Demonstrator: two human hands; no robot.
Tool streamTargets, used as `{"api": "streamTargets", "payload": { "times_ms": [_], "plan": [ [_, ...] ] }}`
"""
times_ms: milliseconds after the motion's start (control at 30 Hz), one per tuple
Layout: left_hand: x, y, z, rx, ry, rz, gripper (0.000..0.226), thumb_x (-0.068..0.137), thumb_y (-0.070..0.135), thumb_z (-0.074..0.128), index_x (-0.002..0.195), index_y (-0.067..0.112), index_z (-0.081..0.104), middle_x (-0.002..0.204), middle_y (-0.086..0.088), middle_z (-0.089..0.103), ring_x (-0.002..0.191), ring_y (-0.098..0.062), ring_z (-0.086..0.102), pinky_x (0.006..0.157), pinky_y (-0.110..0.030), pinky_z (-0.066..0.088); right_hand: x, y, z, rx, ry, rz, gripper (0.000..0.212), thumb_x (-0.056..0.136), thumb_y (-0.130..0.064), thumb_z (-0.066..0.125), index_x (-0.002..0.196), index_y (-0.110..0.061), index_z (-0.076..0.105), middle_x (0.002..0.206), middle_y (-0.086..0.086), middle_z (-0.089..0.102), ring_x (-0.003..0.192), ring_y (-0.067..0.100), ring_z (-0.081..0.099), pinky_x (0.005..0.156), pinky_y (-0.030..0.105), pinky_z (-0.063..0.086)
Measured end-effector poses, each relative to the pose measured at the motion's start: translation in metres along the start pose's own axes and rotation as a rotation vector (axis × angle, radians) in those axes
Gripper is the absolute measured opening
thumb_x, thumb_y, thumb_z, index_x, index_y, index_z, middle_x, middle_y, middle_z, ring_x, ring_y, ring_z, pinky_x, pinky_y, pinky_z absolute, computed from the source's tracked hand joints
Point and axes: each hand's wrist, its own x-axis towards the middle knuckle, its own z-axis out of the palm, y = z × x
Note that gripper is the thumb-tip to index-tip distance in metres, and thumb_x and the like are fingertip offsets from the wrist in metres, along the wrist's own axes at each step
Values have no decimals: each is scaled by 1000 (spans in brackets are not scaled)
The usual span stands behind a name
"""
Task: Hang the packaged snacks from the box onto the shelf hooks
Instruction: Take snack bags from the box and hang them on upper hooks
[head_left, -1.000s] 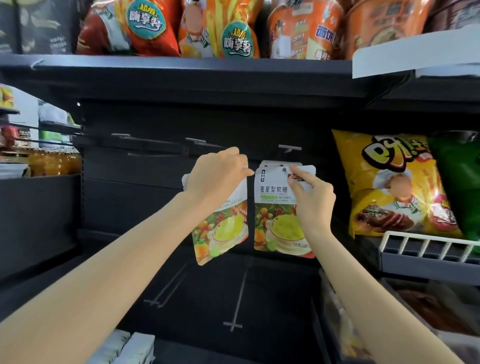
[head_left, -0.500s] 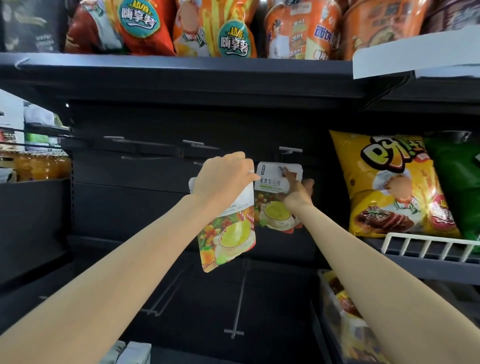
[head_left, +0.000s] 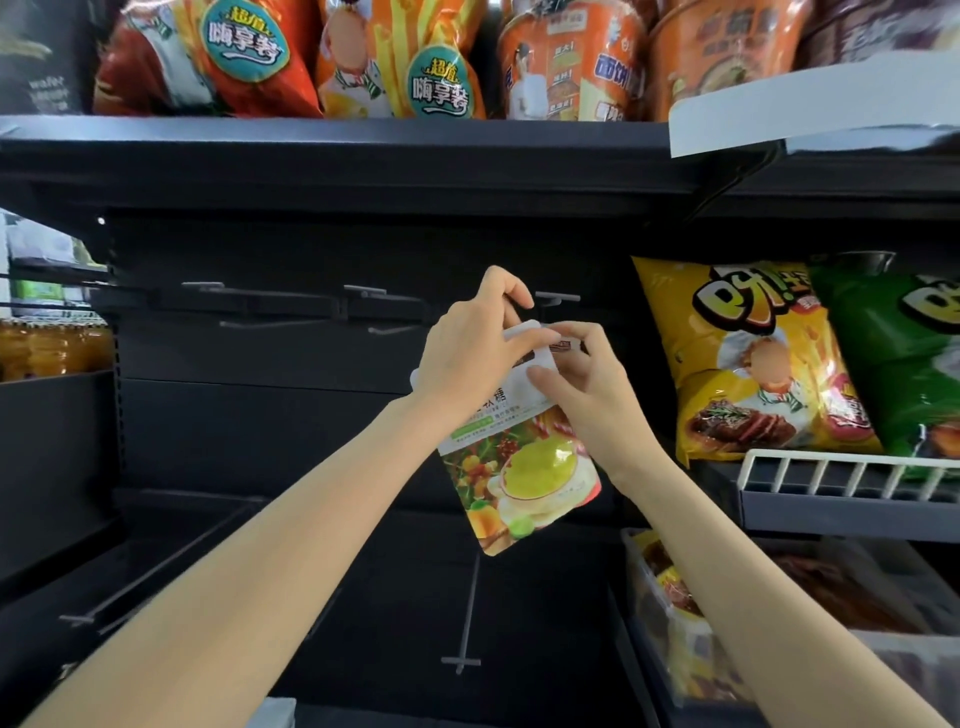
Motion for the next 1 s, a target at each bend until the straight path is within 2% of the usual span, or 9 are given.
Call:
{"api": "streamTargets", "payload": {
  "times_ms": [167, 267, 400, 467, 533, 567, 700, 833, 1000],
  "plan": [
    [0, -10, 2, 3, -37, -29, 12, 94, 26, 54, 101, 17, 51, 86, 4, 64, 75, -9, 62, 70, -36, 54, 0, 8, -6, 8, 114, -8, 47, 92, -10, 58, 130, -30, 39, 94, -2, 70, 86, 8, 69, 72, 36, 60],
    [-5, -25, -1, -19, -71, -88, 23, 91, 20, 59, 110, 15, 47, 105, 0, 59, 89, -6, 57, 72, -19, 50, 0, 15, -13, -28, 211, -31, 48, 95, -9, 53, 132, -36, 41, 99, -8, 65, 86, 10, 67, 67, 37, 59],
    [-21, -30, 4, -207, -248, -178, 47, 88, 22, 64, 127, 26, 39, 102, 11, 57, 85, -1, 61, 68, -9, 50, 7, 25, -11, -111, 245, 37, 43, 98, -12, 48, 133, -36, 49, 127, -5, 57, 93, 22, 64, 73, 45, 58],
    [-25, -30, 9, -247, -257, -172, 54, 88, 22, 64, 132, 32, 36, 104, 11, 59, 89, -3, 63, 73, -11, 51, 9, 30, -7, -125, 259, 55, 43, 98, -14, 47, 131, -41, 51, 122, 0, 59, 87, 15, 63, 72, 37, 58],
    [-26, -30, 14, -234, -235, -168, 58, 87, 19, 65, 135, 35, 36, 111, 6, 61, 94, -7, 63, 78, -17, 53, 10, 34, -7, -140, 275, 67, 43, 98, -14, 46, 131, -41, 51, 109, 3, 62, 63, 9, 51, 53, 16, 45],
    [-26, -30, 15, -219, -232, -167, 59, 87, 19, 66, 135, 35, 37, 113, 4, 61, 95, -8, 64, 80, -20, 53, 10, 35, -8, -140, 281, 75, 43, 98, -14, 46, 131, -40, 51, 104, 6, 62, 56, 7, 43, 46, 13, 38],
    [-29, -34, 15, -197, -245, -166, 62, 85, 20, 68, 137, 35, 38, 111, 1, 64, 94, -10, 65, 82, -29, 55, 8, 38, -8, -139, 274, 86, 41, 97, -13, 48, 130, -38, 53, 100, 10, 63, 50, 7, 34, 40, 12, 34],
    [-31, -41, 17, -198, -256, -177, 65, 84, 22, 68, 140, 33, 38, 117, 2, 62, 98, -11, 64, 86, -34, 55, 9, 40, -4, -152, 281, 97, 40, 96, -13, 49, 129, -33, 55, 113, 4, 61, 50, 7, 39, 39, 11, 33],
    [-22, -46, 23, -109, -279, -201, 67, 86, 23, 67, 144, 32, 34, 113, 4, 61, 91, -9, 60, 75, -17, 49, 19, 46, -3, -178, 276, 131, 41, 97, -12, 48, 132, -32, 53, 105, 9, 62, 40, 6, 39, 36, 10, 31]
  ]
}}
